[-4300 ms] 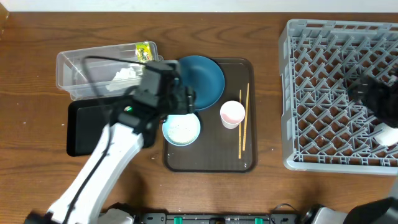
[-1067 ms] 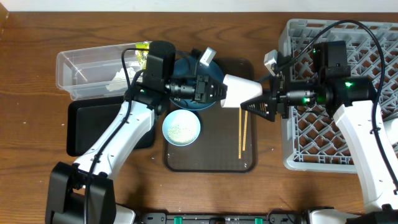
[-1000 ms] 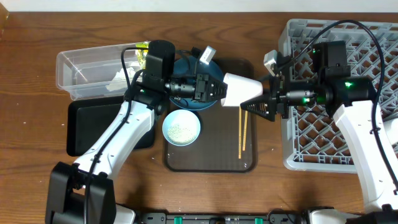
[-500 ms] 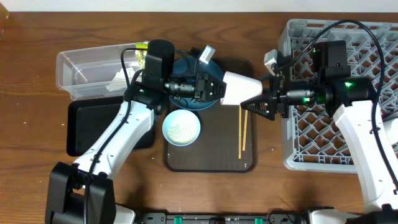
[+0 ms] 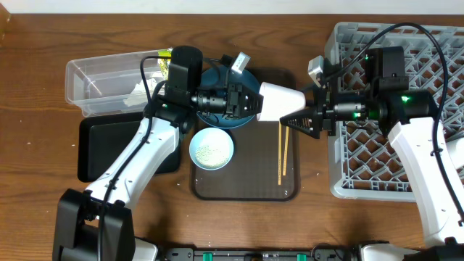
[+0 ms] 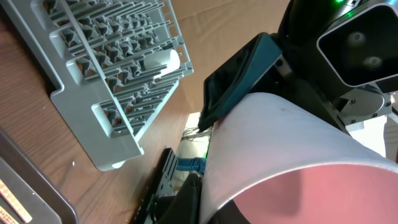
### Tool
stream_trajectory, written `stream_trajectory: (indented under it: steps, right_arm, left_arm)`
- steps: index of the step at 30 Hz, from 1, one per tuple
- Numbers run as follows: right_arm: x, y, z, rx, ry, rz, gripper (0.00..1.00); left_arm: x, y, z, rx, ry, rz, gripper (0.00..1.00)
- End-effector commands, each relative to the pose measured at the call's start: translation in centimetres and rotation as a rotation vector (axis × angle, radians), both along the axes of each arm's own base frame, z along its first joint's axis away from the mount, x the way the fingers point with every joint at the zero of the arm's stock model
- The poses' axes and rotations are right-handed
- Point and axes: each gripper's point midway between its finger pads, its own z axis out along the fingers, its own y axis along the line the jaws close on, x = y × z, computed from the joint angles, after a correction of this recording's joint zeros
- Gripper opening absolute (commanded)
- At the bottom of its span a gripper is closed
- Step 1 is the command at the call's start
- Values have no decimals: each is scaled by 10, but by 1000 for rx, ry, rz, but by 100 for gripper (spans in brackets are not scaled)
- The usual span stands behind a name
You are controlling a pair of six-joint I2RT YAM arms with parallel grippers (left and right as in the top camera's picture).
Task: Sort waste into correct bins and load items into the dishwasher rack
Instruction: 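Pass the pink cup from the left gripper to the right gripper, then lower the pink cup into the grey rack with the right gripper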
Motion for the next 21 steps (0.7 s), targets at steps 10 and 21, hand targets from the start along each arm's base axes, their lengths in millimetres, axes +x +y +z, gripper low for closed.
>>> stream_trajectory:
  steps: [10, 21]
  right_arm:
    - [0, 1, 9, 35, -32, 15, 66]
    - [1, -2, 0, -8, 7, -13, 51]
  left_arm:
    - [-5, -3, 4, -11, -6, -29, 6]
    - [1, -3, -2, 9, -83, -3, 44]
